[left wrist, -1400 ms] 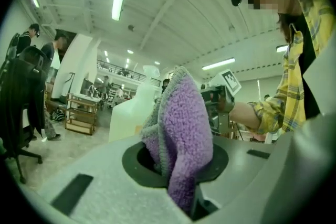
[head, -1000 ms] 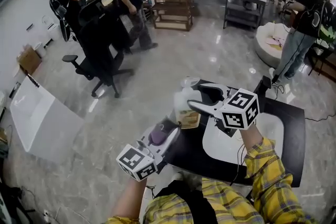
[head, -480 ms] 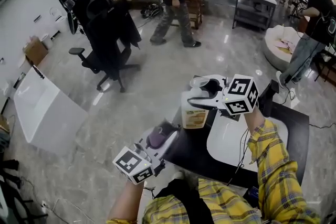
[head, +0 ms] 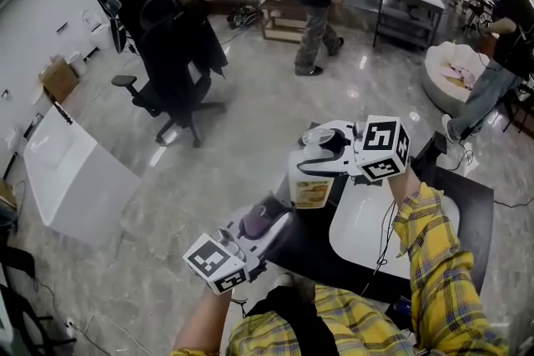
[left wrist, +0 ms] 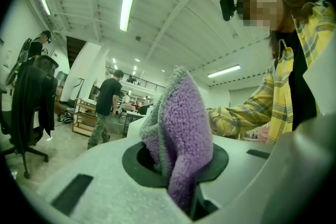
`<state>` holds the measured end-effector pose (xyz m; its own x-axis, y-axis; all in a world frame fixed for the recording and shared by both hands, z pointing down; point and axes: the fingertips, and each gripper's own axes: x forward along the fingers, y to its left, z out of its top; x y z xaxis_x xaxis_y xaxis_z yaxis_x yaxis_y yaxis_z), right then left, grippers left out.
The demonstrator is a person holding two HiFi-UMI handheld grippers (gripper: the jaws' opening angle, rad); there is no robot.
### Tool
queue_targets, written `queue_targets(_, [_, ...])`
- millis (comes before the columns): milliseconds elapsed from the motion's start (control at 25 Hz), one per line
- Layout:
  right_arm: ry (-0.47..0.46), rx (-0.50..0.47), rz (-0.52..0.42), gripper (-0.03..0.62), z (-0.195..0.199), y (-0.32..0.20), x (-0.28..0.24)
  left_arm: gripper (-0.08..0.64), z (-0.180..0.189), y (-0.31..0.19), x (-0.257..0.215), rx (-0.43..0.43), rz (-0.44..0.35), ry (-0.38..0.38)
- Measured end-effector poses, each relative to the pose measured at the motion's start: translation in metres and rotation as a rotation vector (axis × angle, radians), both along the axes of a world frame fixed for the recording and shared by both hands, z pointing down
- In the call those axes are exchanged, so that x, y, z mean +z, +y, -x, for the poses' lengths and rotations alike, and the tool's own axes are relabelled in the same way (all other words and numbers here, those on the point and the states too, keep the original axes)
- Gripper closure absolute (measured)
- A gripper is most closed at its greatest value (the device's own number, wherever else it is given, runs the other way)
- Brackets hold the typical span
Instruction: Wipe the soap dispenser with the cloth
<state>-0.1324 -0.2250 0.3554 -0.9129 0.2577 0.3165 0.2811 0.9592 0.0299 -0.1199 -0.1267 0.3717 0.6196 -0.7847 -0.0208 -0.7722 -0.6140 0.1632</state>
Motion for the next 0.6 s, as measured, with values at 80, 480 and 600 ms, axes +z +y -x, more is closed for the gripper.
queue_targets(80, [-0.002, -0.01, -0.024, 0.413, 0.0, 0.002, 0.0, 0.5, -0.001, -0.005, 0.001, 0.002, 0.001, 0.009])
queue_targets(480, [0.003, 0.21, -0.033, 0.423, 0.001, -0.008, 0.001, 0.5, -0.006, -0.02, 0.007, -0.01, 0.015, 0.013])
queue_targets(600, [0.009, 0.322, -0.028, 0.423, 0.001, -0.014, 0.001, 0.499, -0.007, -0.022, 0.007, -0.011, 0.017, 0.013])
